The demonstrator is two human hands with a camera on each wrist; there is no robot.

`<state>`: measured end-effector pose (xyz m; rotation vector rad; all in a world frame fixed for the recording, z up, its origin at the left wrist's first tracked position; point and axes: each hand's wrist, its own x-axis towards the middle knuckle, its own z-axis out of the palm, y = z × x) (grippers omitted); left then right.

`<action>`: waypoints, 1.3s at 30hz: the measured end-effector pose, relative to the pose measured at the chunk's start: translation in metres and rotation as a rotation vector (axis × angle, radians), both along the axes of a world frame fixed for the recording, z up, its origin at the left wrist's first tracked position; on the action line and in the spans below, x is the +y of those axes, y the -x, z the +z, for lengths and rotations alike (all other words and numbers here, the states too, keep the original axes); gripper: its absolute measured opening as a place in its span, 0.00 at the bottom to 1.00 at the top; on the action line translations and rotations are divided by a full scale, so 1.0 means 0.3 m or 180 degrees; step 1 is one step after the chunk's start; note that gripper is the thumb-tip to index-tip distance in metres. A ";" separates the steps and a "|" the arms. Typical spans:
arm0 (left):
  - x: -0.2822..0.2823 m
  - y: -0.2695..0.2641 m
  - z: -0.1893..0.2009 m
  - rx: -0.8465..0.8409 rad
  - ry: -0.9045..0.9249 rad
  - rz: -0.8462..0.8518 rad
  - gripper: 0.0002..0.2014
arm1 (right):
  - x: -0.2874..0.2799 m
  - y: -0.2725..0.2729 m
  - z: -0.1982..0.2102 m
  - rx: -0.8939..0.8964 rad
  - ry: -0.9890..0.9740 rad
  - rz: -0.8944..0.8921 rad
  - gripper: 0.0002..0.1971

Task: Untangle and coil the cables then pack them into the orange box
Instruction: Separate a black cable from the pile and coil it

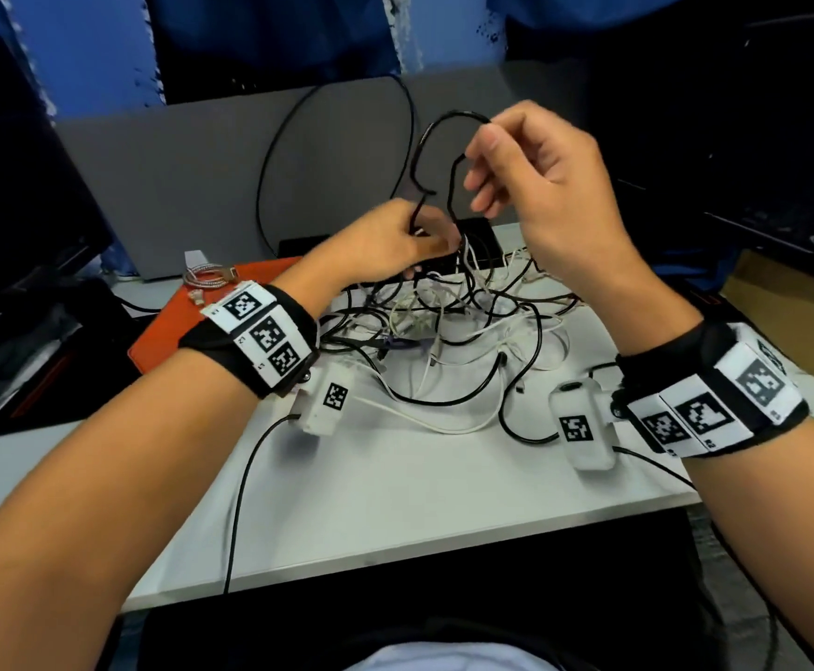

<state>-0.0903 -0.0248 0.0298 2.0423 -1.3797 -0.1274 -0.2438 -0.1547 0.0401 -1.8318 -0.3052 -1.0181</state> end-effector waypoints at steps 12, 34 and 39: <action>-0.019 -0.051 -0.070 0.0101 -0.1135 0.0062 0.29 | 0.034 0.058 0.037 -0.0568 0.0117 0.0126 0.05; 0.040 -0.102 0.252 0.0701 0.1920 -0.0034 0.08 | -0.104 0.022 -0.017 0.2413 0.1978 -0.0703 0.30; 0.016 0.011 0.207 0.0049 0.1598 -0.0390 0.09 | -0.037 -0.021 -0.028 0.1260 0.0647 -0.0471 0.07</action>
